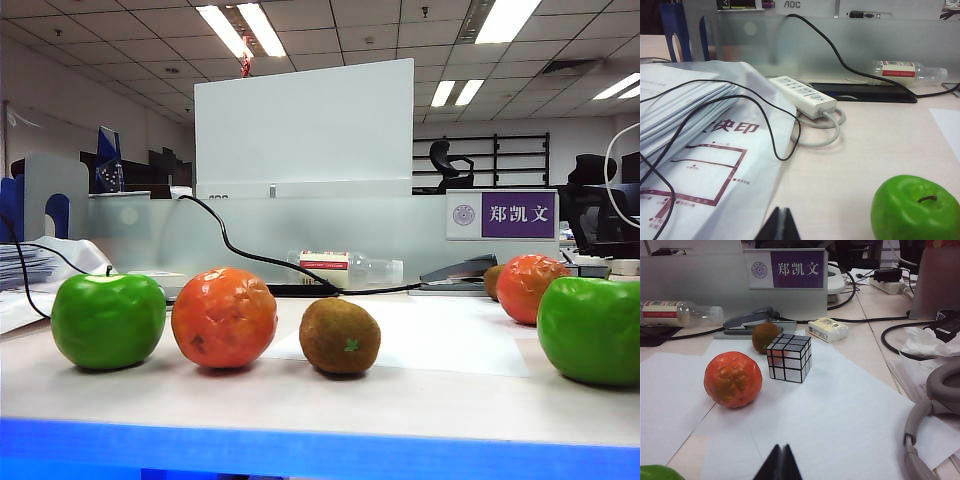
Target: Put the same fruits together.
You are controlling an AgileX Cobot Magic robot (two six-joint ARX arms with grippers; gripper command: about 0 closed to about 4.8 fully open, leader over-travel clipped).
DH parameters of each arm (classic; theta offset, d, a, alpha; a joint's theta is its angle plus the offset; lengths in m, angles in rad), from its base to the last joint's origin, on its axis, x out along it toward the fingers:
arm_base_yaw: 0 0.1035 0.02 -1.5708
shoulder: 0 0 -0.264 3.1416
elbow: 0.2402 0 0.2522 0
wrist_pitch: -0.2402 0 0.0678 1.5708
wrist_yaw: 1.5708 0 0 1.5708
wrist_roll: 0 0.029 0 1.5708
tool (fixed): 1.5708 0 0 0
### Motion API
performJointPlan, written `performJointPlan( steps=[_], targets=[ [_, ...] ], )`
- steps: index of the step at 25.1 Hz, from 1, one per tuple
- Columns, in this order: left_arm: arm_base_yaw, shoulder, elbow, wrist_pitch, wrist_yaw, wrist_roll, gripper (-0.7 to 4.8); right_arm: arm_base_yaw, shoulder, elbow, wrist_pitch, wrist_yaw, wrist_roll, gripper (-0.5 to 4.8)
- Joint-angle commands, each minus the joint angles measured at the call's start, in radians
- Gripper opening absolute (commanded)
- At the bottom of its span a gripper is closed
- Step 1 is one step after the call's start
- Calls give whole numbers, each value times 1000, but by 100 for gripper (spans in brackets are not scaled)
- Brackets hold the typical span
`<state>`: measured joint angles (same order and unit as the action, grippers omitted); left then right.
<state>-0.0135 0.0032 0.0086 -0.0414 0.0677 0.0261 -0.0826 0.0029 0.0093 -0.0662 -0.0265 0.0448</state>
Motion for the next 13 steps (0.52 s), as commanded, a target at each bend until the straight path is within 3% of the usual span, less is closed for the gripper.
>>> performJointPlan(
  steps=[1, 10, 12, 13],
  targets=[
    [0, -1, 1, 13, 0, 1, -5, 0, -2, -8, 14, 2, 0, -5],
    [0, -1, 1, 16, 2, -1, -5, 0, -2, -8, 19, 2, 0, -5],
    [0, -1, 1, 46, 44, -100, -5, 2, -2, -8, 47, -18, 40, -5],
    [0, -1, 1, 70, 99, -219, -5, 3, -2, -8, 82, -75, 154, -5]
  ],
)
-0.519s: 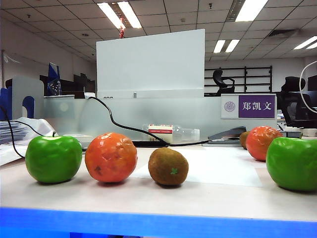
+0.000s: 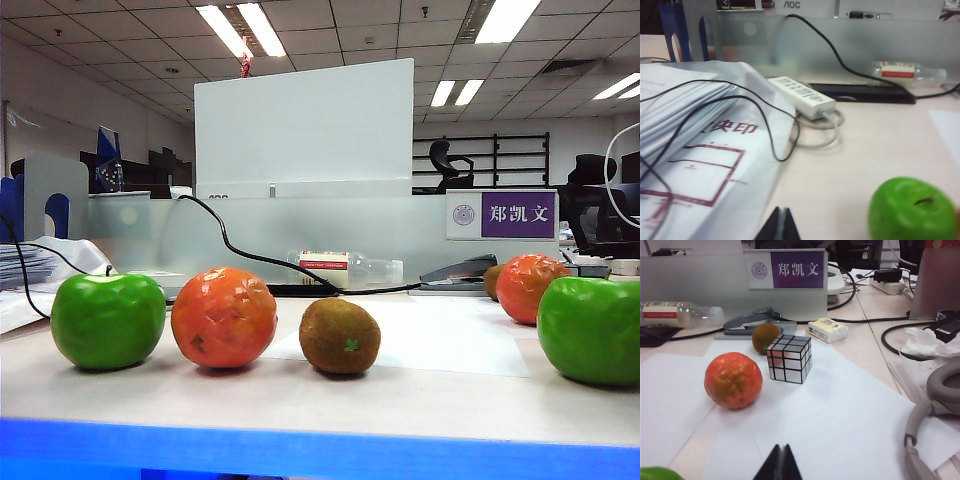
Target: Put the same fruits together.
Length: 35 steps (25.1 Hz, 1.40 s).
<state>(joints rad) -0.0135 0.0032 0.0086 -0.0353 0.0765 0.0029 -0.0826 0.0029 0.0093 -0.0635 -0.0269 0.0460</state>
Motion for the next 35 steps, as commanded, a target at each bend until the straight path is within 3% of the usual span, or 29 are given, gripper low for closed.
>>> performJointPlan(
  steps=[1, 3, 4, 5, 6, 9, 11, 12, 13, 15, 16, 20, 24, 27, 30, 32, 35],
  targets=[
    [0, -1, 1, 76, 134, -255, -5, 3, -2, -8, 108, -124, 232, -5],
    [0, -1, 1, 81, 316, -315, -5, 3, -2, -8, 182, -265, 421, -6],
    [0, -1, 1, 86, 464, -317, -5, 3, -2, -7, 221, -328, 524, -6],
    [0, -1, 1, 93, 518, -317, -5, 3, -2, -7, 245, -369, 589, -5],
    [0, -1, 1, 96, 550, -317, -5, 3, -2, -7, 258, -400, 615, -5],
    [0, -1, 4, 103, 651, -332, -5, 3, -2, -7, 326, -662, 669, -5],
    [0, -1, 3, 96, 668, -341, -4, 3, -2, -7, 354, -762, 713, -5],
    [0, -1, 2, 92, 659, -344, 1, 3, -2, -7, 364, -769, 742, -5],
    [0, -1, 2, 74, 613, -344, 56, 3, -2, -7, 393, -768, 834, -5],
    [0, -1, 2, 2, 502, -345, 241, 3, -2, -7, 475, -752, 953, -6],
    [0, -1, 2, -35, 467, -352, 262, 3, -2, -7, 512, -730, 967, -6],
    [-8, -1, 3, -106, 431, -345, 261, 3, -2, -5, 513, -716, 936, -6],
    [-86, -1, 6, -119, 367, -293, 261, 4, -2, -5, 422, -767, 858, -6],
    [-170, 8, 35, -183, 227, -262, 260, 4, -2, -5, 302, -850, 734, -6],
    [-206, 48, 69, -187, 122, -261, 258, 6, -2, -4, 224, -857, 661, -6],
    [-209, 109, 109, -183, 89, -257, 256, 27, -2, -3, 186, -835, 592, -6],
    [-211, 282, 181, -147, 66, -235, 255, 104, -2, 0, 55, -689, 422, -6]
  ],
)
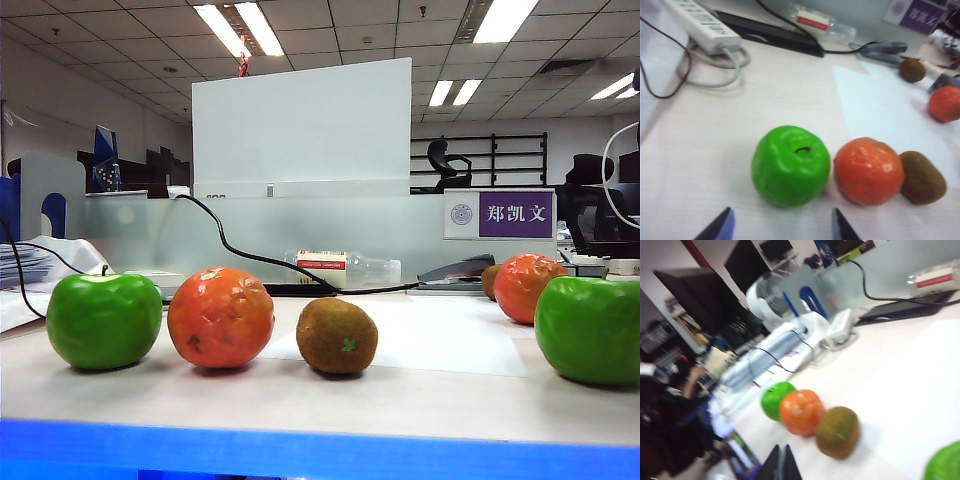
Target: Put the same fruits together.
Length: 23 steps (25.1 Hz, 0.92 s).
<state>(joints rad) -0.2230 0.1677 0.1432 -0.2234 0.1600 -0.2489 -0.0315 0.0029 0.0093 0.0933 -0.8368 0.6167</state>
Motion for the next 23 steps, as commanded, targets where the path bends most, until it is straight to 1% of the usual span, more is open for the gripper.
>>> performJointPlan(
  steps=[1, 2, 3, 4, 5, 6, 7, 8, 9, 10, 11, 12, 15, 16, 17, 18, 19, 21, 23],
  targets=[
    [-2, 158, 61, 48, -18, 32, 255, 71, -2, 4, -134, 151, -179, -6],
    [-2, 257, 104, 55, -18, 70, 255, 120, -2, 17, -204, 216, -241, -6],
    [-2, 311, 130, 55, -18, 92, 255, 144, -2, 23, -232, 250, -261, -6],
    [-2, 395, 167, 60, -18, 123, 254, 204, -2, 36, -272, 318, -291, -6],
    [-2, 436, 184, 64, -18, 139, 254, 233, -2, 43, -286, 350, -305, -6],
    [-2, 520, 212, 77, -18, 167, 255, 300, -2, 55, -293, 407, -311, -6],
    [-2, 562, 224, 78, -18, 174, 255, 330, -2, 60, -292, 428, -311, -6],
    [-2, 623, 239, 84, -13, 193, 256, 397, -2, 72, -291, 472, -311, -6],
    [-2, 656, 246, 85, 11, 220, 260, 427, -2, 78, -290, 483, -310, -6],
    [-2, 708, 254, 92, 48, 278, 333, 492, -1, 89, -286, 505, -305, -6],
    [-2, 726, 256, 100, 51, 292, 398, 519, -1, 91, -279, 512, -303, -6],
    [-2, 745, 256, 114, 51, 294, 479, 552, -1, 92, -274, 519, -298, -6],
    [-2, 773, 256, 154, 50, 297, 479, 635, -2, 93, -270, 524, -293, -6],
    [-2, 774, 256, 166, 49, 314, 479, 685, -2, 93, -267, 516, -284, -6],
    [-2, 774, 257, 174, 50, 331, 479, 707, -2, 93, -259, 512, -284, -6],
    [-2, 774, 257, 183, 59, 348, 479, 749, -2, 92, -224, 510, -285, -6],
    [-2, 774, 257, 188, 74, 350, 479, 767, -2, 92, -197, 514, -285, -6],
    [-2, 776, 256, 211, 116, 373, 479, 801, -2, 92, -130, 573, -284, -6],
    [-2, 781, 257, 218, 133, 386, 479, 814, -2, 92, -108, 617, -285, -6]
  ],
)
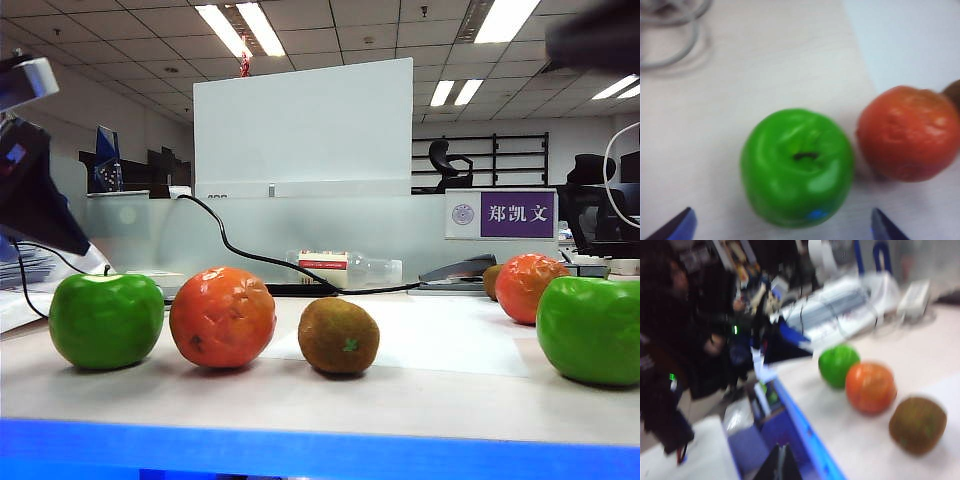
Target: Put the same fruits together.
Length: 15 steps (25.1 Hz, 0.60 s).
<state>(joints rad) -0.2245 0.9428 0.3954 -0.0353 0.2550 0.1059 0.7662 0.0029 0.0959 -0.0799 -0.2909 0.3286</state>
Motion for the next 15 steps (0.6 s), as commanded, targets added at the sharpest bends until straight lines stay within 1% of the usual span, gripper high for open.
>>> performJointPlan(
  steps=[1, 4, 7, 12, 15],
  targets=[
    [-1, 15, 4, 37, 61, 44, 479, 21, -1, 5, 70, 95, 3, -6],
    [-1, 57, 5, 63, 121, 68, 479, 21, 0, 5, 69, 109, 2, -6],
    [0, 120, 5, 93, 151, 106, 479, 22, 22, 5, 64, 80, -47, -6],
    [0, 196, 18, 109, 131, 113, 479, 23, 107, 6, 72, 64, -55, -6],
    [0, 207, 19, 145, 82, 128, 479, 28, 183, 6, 148, 45, -56, -6]
  ],
)
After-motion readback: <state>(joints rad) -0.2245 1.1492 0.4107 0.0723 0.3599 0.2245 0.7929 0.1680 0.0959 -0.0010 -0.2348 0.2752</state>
